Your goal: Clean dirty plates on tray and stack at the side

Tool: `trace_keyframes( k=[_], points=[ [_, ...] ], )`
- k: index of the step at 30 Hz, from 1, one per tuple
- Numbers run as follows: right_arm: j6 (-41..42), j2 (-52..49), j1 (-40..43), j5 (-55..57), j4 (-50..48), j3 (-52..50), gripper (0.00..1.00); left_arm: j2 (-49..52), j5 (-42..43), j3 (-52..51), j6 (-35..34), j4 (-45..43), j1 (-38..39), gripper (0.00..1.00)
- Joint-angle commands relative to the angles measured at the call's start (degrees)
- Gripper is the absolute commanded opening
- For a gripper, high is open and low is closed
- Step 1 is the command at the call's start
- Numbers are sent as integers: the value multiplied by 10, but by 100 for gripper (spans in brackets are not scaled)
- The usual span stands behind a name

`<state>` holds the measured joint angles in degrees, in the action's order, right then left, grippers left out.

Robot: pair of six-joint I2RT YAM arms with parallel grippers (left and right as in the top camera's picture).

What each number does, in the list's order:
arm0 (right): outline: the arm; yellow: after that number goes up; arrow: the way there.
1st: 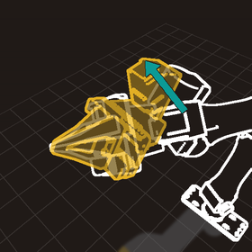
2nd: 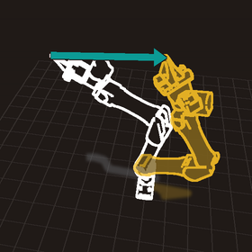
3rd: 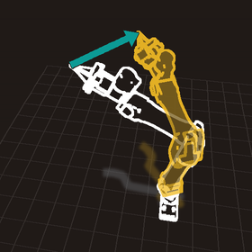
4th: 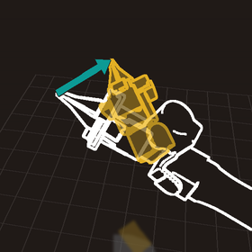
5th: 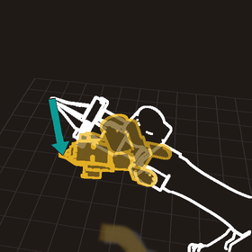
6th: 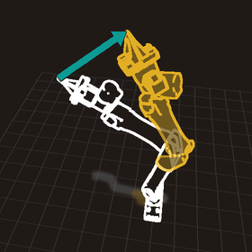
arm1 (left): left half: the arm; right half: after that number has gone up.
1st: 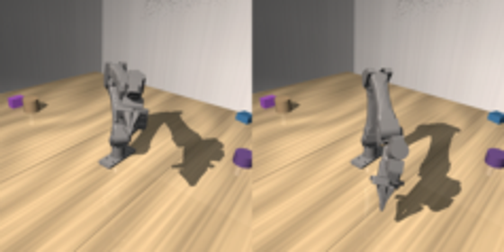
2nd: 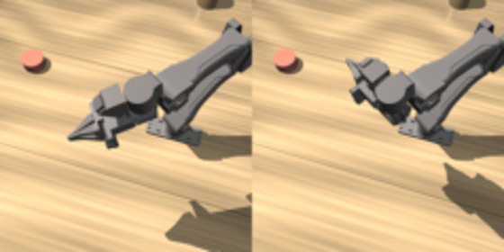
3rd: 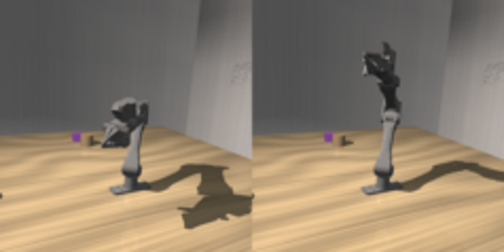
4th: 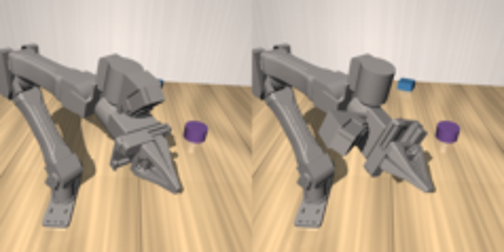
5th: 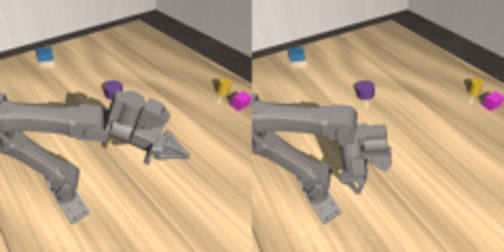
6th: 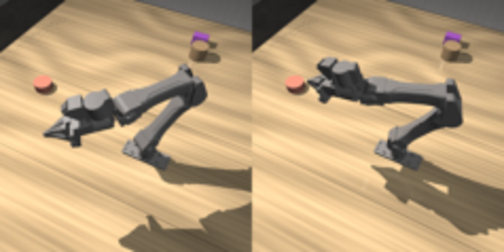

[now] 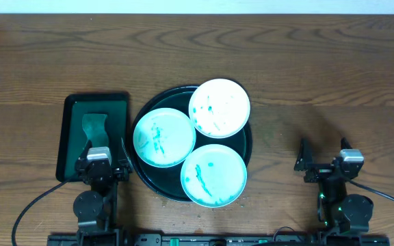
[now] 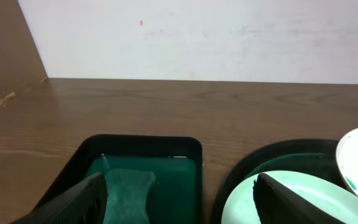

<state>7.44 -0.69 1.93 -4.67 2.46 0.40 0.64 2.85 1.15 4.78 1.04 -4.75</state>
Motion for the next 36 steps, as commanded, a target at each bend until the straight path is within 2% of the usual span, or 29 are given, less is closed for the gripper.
trace_keyframes(
  k=[1, 8, 14, 20, 25, 29, 34, 36],
  points=[
    [4, 1, -3, -40, -6, 0, 99, 1, 22, 4, 8, 1, 2, 75],
    [8, -44, -3, -95, -3, 52, 99, 85, 30, 127, 8, 94, 2, 76],
    [-17, -211, -3, -135, 15, 182, 99, 263, 43, 338, 8, 233, 2, 76],
    [-40, -415, -3, -138, 147, 375, 99, 461, 43, 558, 8, 405, 2, 76],
    [-63, -603, -3, -138, 340, 564, 99, 632, 43, 725, 7, 567, 2, 75],
    [-62, -697, -3, -156, 408, 642, 99, 712, 48, 764, 6, 614, 2, 76],
    [-43, -759, -4, -278, 379, 646, 99, 770, 119, 763, 5, 611, 2, 76],
    [-35, -781, -13, -326, 356, 646, 98, 784, 122, 763, 5, 610, 2, 76]
  ],
)
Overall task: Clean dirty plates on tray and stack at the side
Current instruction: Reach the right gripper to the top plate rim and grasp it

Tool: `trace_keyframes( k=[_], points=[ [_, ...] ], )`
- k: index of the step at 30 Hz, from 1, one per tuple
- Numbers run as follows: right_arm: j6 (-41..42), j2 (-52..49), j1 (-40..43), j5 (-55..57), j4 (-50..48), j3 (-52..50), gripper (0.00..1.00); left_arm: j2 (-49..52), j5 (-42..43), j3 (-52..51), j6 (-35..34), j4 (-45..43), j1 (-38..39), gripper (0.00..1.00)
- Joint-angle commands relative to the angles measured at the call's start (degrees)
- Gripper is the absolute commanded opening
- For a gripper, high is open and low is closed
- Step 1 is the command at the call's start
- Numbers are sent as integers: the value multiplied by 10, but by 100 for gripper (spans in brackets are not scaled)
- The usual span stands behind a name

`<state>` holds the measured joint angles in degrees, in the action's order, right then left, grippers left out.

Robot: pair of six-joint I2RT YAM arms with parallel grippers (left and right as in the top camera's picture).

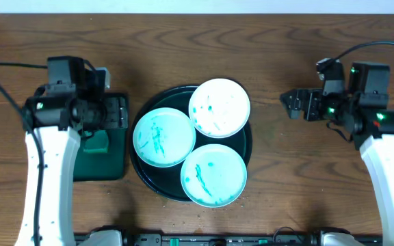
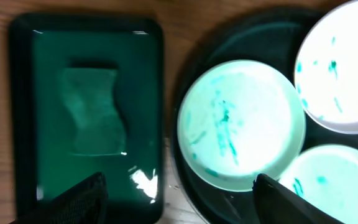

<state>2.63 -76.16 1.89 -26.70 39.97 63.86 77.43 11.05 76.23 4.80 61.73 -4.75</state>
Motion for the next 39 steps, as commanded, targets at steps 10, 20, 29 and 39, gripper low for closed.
trace_keyframes(
  k=[10, 20, 29, 39],
  points=[
    [165, -137, -192, -5, -38, 62, 68, 48, -61, 13, -107, 1, -12, 75],
    [261, -274, -369, 121, -36, 167, 45, 48, -125, 12, -169, 14, -77, 76],
    [304, -357, -442, 189, -30, 175, 27, 49, -157, 11, -169, 14, -95, 75],
    [319, -403, -459, 209, -29, 175, 20, 49, -156, 9, -169, 14, -95, 75]
  ],
)
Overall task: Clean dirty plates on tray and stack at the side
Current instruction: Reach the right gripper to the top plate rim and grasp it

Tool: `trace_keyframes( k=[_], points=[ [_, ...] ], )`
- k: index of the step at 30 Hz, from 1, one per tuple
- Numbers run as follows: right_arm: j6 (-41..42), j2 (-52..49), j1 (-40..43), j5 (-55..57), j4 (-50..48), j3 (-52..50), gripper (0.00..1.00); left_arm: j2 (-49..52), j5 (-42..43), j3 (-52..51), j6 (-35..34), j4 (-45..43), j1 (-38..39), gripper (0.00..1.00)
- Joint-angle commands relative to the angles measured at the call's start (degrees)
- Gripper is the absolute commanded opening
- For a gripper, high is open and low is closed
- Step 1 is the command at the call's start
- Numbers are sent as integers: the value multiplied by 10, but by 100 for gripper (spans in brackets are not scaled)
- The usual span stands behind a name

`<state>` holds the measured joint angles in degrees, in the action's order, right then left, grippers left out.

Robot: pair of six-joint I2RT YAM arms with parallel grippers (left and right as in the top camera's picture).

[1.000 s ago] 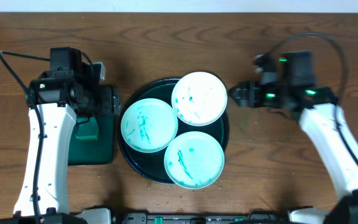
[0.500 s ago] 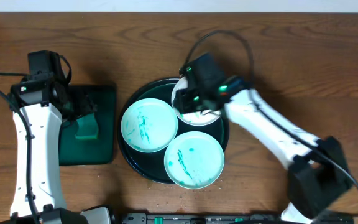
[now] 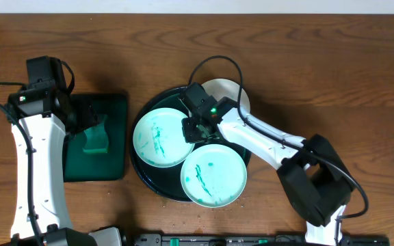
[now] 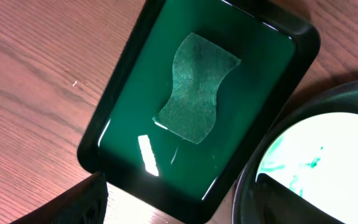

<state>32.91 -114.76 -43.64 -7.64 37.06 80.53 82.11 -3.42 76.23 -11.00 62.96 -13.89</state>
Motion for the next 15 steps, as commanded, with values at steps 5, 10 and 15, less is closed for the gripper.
trace_keyframes(
  k=[5, 10, 15],
  points=[
    [24, -37, -3, 11, -1, 8, 18, 3, -12, 9, -11, 2, -3, 75],
    [24, -65, -3, -9, -27, 8, 14, 3, -12, 9, -11, 2, -3, 75],
    [33, -78, -2, -19, -37, 8, 1, 16, -12, 9, -10, 2, -3, 75]
  ],
)
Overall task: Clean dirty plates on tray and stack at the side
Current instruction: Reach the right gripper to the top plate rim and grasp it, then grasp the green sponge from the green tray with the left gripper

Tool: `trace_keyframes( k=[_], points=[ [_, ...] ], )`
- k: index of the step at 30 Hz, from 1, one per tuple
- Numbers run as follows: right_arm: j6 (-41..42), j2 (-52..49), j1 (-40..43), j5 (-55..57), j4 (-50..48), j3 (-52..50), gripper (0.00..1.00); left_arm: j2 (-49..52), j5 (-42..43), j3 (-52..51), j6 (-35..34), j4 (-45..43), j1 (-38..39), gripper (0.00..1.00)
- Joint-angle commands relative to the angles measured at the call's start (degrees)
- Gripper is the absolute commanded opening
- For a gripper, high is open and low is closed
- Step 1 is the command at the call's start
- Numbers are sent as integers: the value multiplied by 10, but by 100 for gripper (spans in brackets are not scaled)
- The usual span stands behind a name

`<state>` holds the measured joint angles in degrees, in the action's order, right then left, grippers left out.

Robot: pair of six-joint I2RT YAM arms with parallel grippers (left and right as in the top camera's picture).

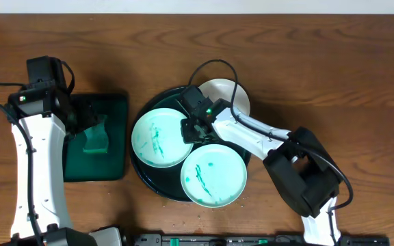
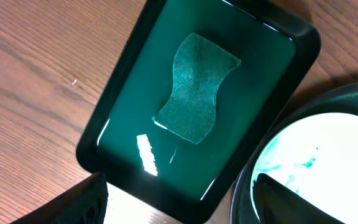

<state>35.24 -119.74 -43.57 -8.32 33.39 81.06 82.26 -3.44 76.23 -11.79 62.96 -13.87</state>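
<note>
Three plates smeared with green lie on a round black tray (image 1: 149,183): a mint one at the left (image 1: 154,139), a mint one at the front (image 1: 214,175), and a white one at the back (image 1: 228,92), half hidden by my right arm. The right gripper (image 1: 189,130) sits low between the left and back plates, at the left plate's right rim; the overhead view does not show how its jaws stand. The left gripper (image 2: 182,204) hangs open above the near edge of a rectangular green tray (image 2: 112,93) holding a green sponge (image 2: 196,87).
The rectangular tray (image 1: 118,102) lies just left of the round tray, with a narrow strip of brown wooden table (image 1: 320,61) between them. My right arm stretches across the round tray's right half, and its cable loops over the back rim.
My right gripper has edged a little left against the left plate, which sits slightly further left. The right arm's elbow has swung inward. My left gripper has hardly moved above the sponge tray.
Both arms first sat folded at the table's front edge. Then both were raised, the left over the sponge tray, the right out at the far right. Later the right gripper was down among the plates, where it remains; the left stays open over the sponge.
</note>
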Motion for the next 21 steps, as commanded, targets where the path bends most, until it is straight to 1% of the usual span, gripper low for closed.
trace_keyframes(
  k=[1, 8, 12, 14, 18, 21],
  points=[
    [9, -28, -2, -12, 0, 3, 1, 19, -12, 9, 0, 2, -4, 75],
    [-2, -28, 0, -12, 2, 3, 1, 77, -11, 9, 32, 5, -4, 75],
    [-13, -28, 4, -17, 2, 3, 1, 116, -10, 9, 71, 2, -4, 75],
    [-24, -28, 6, -25, 2, 3, 1, 140, 7, 9, 100, -9, -4, 75],
    [-35, -28, 6, -27, 2, 3, 1, 181, 18, 9, 114, -21, -9, 74],
    [-37, -28, 6, -27, 2, 3, 1, 214, 17, 9, 122, -29, -23, 69]
  ],
)
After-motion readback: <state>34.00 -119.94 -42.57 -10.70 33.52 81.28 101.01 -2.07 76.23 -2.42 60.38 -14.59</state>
